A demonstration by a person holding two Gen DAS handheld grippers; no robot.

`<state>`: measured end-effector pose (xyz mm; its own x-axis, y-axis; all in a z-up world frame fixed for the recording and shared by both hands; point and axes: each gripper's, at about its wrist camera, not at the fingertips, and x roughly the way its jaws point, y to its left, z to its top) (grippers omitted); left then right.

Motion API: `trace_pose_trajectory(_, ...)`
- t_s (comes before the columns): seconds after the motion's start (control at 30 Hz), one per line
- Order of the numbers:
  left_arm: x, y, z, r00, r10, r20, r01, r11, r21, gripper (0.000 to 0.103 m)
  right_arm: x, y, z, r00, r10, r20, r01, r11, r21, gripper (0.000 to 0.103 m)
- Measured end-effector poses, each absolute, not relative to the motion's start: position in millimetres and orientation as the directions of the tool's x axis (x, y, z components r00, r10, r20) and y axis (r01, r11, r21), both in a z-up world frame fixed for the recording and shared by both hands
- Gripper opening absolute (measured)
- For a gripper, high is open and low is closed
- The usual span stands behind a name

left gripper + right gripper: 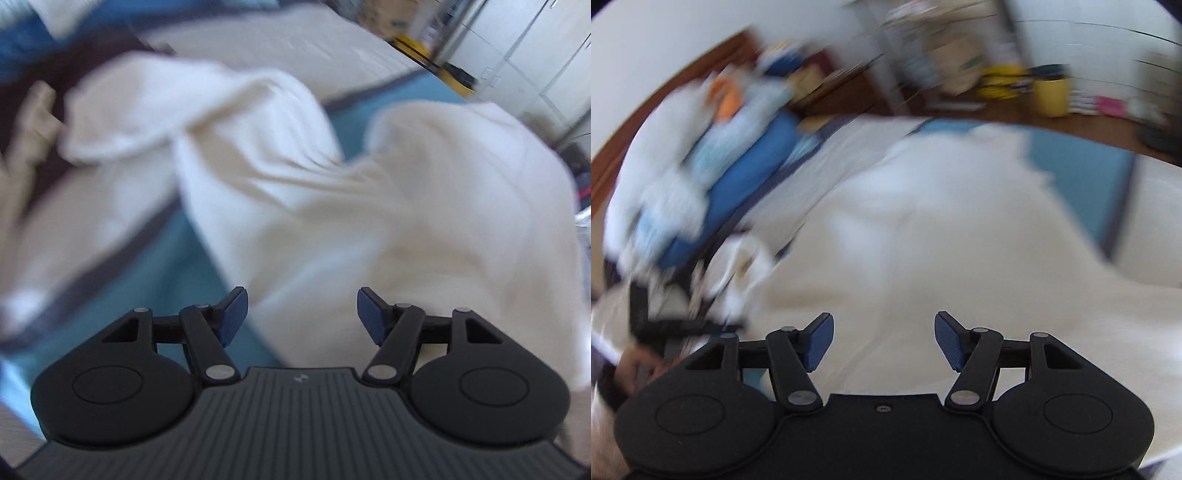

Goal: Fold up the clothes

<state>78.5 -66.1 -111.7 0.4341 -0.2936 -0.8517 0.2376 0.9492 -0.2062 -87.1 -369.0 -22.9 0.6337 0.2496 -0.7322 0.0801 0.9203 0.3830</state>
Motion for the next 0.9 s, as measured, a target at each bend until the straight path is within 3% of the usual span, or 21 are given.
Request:
trace_pose_trajectory(0.07, 72, -62, -118, 0.466, -0.229, -0.854, 0.258, 0.959, -0.117, 0.067, -73, -318, -38, 0.562, 0.289, -0.775, -0.029, 0.943, 0.331, 0.066)
trace_pose_trajectory(0.2, 76, -53, -147, 0.382, -0.189, -0.904, 0.239, 0.966, -0.101, 0.074, -49, -244, -71, 0.431, 0.242, -0.869, -0.158, 0.969, 0.191, 0.066)
trace_pose_trajectory(0.33, 86, -42, -159, 0.347, -0.244, -0.905, 0.155, 0.967, -0.201, 0.078, -36, -210, -88, 0.392, 0.272, -0.879, -0.302, 0.94, 0.157, 0.067)
trace_pose_trajectory(0.4, 106, -38, -163, 0.295, -0.271, -0.916, 0.025, 0.961, -0.276, 0.079, -27, -196, -95, 0.378, 0.251, -0.891, -0.311, 0.941, 0.133, 0.07)
trace_pose_trajectory(0.5, 128, -43, -165, 0.23, -0.277, -0.933, -0.028, 0.956, -0.291, 0.085, -2, -180, -118, 0.382, 0.134, -0.914, -0.247, 0.968, 0.039, 0.081)
trace_pose_trajectory(0.57, 134, -47, -164, 0.245, -0.277, -0.929, 0.0, 0.958, -0.286, 0.085, 9, -174, -136, 0.388, 0.061, -0.92, -0.235, 0.971, -0.035, 0.081)
trace_pose_trajectory(0.63, 124, -49, -160, 0.327, -0.285, -0.901, 0.083, 0.959, -0.273, 0.078, 12, -174, -152, 0.4, 0.037, -0.916, -0.229, 0.972, -0.061, 0.085)
trace_pose_trajectory(0.7, 107, -51, -156, 0.408, -0.305, -0.861, 0.148, 0.952, -0.267, 0.044, 6, -175, -155, 0.452, 0.03, -0.892, -0.228, 0.97, -0.083, 0.08)
trace_pose_trajectory(0.73, 99, -54, -152, 0.434, -0.321, -0.842, 0.177, 0.946, -0.27, 0.031, 2, -176, -153, 0.475, 0.011, -0.88, -0.229, 0.967, -0.111, 0.062)
trace_pose_trajectory(0.77, 90, -58, -147, 0.459, -0.339, -0.822, 0.205, 0.94, -0.273, 0.011, -2, -178, -149, 0.496, -0.013, -0.868, -0.225, 0.964, -0.143, 0.048)
trace_pose_trajectory(0.8, 83, -64, -138, 0.5, -0.326, -0.803, 0.242, 0.942, -0.232, 0.009, -5, -181, -144, 0.512, -0.021, -0.859, -0.214, 0.965, -0.151, 0.023)
trace_pose_trajectory(0.9, 58, -73, -95, 0.681, -0.292, -0.671, 0.349, 0.936, -0.053, 0.006, -16, -195, -117, 0.556, -0.016, -0.831, -0.147, 0.982, -0.117, 0.018)
